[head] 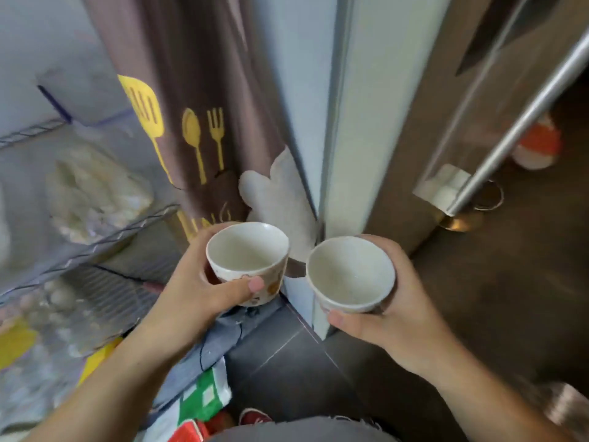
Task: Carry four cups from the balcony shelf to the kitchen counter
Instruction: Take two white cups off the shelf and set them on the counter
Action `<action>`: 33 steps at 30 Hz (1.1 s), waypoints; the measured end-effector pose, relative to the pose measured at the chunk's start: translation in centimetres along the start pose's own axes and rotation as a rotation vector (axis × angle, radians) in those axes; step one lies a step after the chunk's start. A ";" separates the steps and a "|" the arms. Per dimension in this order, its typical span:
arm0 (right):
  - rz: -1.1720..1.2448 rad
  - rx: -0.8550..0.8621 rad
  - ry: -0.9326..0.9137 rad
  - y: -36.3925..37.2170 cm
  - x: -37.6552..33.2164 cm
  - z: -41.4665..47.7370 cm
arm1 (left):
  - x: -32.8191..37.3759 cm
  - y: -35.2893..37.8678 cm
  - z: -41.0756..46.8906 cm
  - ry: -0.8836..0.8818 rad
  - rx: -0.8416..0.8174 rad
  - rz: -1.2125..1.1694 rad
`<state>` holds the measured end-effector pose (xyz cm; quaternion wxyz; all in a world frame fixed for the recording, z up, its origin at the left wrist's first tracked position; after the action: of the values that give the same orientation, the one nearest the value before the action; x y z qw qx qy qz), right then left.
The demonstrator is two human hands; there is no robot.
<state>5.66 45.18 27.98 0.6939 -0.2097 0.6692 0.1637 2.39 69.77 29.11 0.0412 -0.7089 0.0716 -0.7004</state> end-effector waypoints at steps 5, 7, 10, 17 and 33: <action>-0.044 0.181 0.126 -7.1 3.9 -7.2 | -2.7 10.7 1.7 -0.102 -0.225 -0.035; -0.067 0.264 0.163 -9.9 5.5 -10.2 | -3.4 15.1 2.7 -0.128 -0.305 -0.008; -0.069 0.391 0.223 -13.6 7.4 -14.7 | -4.4 21.2 4.4 -0.178 -0.417 0.009; -0.072 0.694 0.369 -21.1 11.4 -23.7 | -4.7 33.2 8.2 -0.172 -0.621 0.150; -0.137 0.960 0.461 -45.2 17.1 -19.0 | -6.6 50.8 26.9 -0.202 -0.786 0.179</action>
<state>13.14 -4.20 13.82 0.5560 0.0573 0.7885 -0.2566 26.93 19.57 14.13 -0.1653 -0.7269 0.3905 -0.5403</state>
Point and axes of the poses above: each hand's wrist, its own z-axis towards the middle knuckle, its own y-axis out of the palm, x = y × z, the point moved 5 cm from there along z, towards the middle knuckle, and after that the axes turned 10 degrees about -x, right-handed, at the moved point
